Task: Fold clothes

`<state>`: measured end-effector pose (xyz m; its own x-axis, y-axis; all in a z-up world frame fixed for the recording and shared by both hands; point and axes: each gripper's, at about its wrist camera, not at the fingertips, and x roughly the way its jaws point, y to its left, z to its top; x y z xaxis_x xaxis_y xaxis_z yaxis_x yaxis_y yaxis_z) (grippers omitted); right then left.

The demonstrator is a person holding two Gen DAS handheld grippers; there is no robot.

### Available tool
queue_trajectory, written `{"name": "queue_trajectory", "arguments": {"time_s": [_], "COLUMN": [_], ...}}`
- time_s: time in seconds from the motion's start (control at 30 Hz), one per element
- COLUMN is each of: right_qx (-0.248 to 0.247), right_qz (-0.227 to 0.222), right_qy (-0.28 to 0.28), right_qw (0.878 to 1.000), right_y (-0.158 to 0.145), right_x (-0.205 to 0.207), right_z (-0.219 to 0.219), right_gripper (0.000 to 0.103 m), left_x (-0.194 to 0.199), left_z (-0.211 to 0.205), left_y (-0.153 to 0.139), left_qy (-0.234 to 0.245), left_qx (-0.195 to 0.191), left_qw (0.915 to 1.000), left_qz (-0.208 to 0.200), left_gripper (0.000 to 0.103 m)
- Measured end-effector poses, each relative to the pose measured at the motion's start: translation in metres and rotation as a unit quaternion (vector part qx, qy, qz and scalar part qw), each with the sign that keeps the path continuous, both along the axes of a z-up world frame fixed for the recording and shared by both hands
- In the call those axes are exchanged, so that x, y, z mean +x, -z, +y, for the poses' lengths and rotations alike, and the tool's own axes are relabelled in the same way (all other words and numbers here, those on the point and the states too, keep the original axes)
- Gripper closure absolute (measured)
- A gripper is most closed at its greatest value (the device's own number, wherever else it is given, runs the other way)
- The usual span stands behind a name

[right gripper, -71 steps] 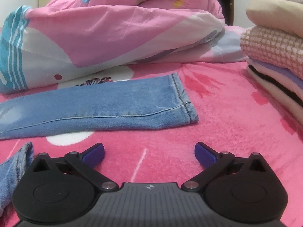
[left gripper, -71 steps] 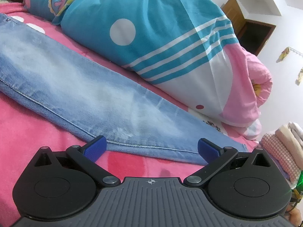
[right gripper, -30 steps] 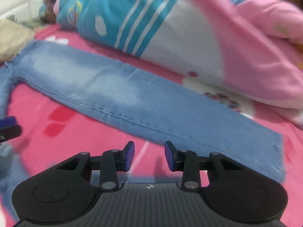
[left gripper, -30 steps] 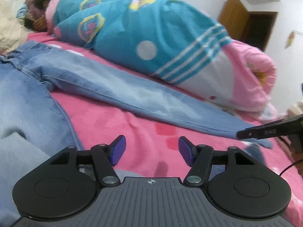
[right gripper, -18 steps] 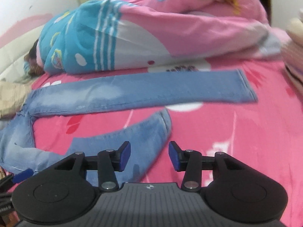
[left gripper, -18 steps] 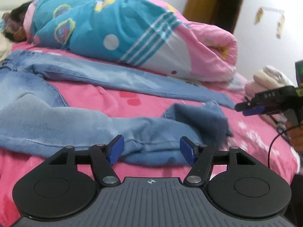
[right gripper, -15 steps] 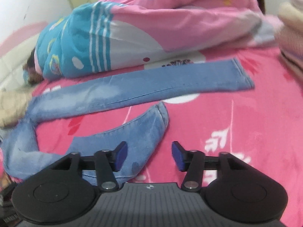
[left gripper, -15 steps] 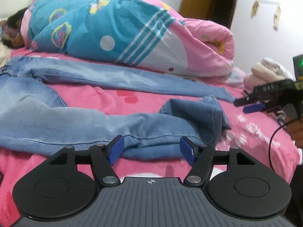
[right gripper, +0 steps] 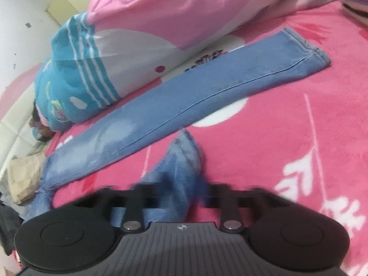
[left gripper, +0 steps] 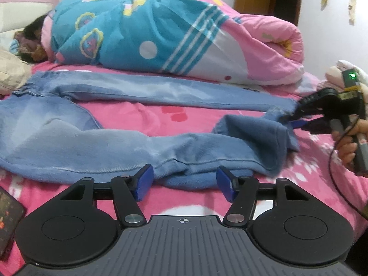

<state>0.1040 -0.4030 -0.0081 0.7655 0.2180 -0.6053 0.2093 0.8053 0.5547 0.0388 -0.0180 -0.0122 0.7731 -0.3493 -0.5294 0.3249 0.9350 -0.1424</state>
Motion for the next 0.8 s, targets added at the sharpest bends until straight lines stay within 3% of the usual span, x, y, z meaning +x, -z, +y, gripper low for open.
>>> {"name": "queue_trajectory", "arguments": {"time_s": [0.1, 0.23, 0.37, 0.47, 0.63, 0.8], "right_qx": [0.002, -0.018, -0.044, -0.08, -0.086, -0.022], "right_qz": [-0.029, -0.091, -0.115, -0.115, -0.116, -0.114], "right_qy": [-0.003, 0.01, 0.024, 0.041, 0.068, 0.114], "right_qw": [1.0, 0.996, 0.992, 0.989, 0.987, 0.987], "right_y": [-0.013, -0.058, -0.084, -0.091, -0.088, -0.076], "right_x": [-0.011, -0.069, -0.12, -0.148, -0.164, -0.164], "right_z": [0.001, -0.004, -0.006, -0.005, -0.016, -0.049], "right_gripper": [0.097, 0.098, 0.098, 0.098, 0.098, 0.098], "left_x": [0.003, 0.004, 0.003, 0.004, 0.012, 0.016], "left_z": [0.003, 0.012, 0.025, 0.037, 0.056, 0.061], "left_y": [0.001, 0.002, 0.003, 0.004, 0.012, 0.016], "left_qy": [-0.01, -0.014, -0.012, -0.008, -0.02, -0.029], "left_qx": [-0.004, -0.028, -0.071, -0.119, -0.202, -0.225], "left_qw": [0.9999, 0.9992, 0.9961, 0.99, 0.9722, 0.9655], "left_qz": [0.006, 0.027, 0.051, 0.075, 0.117, 0.127], "left_gripper": [0.048, 0.048, 0.048, 0.048, 0.047, 0.046]}}
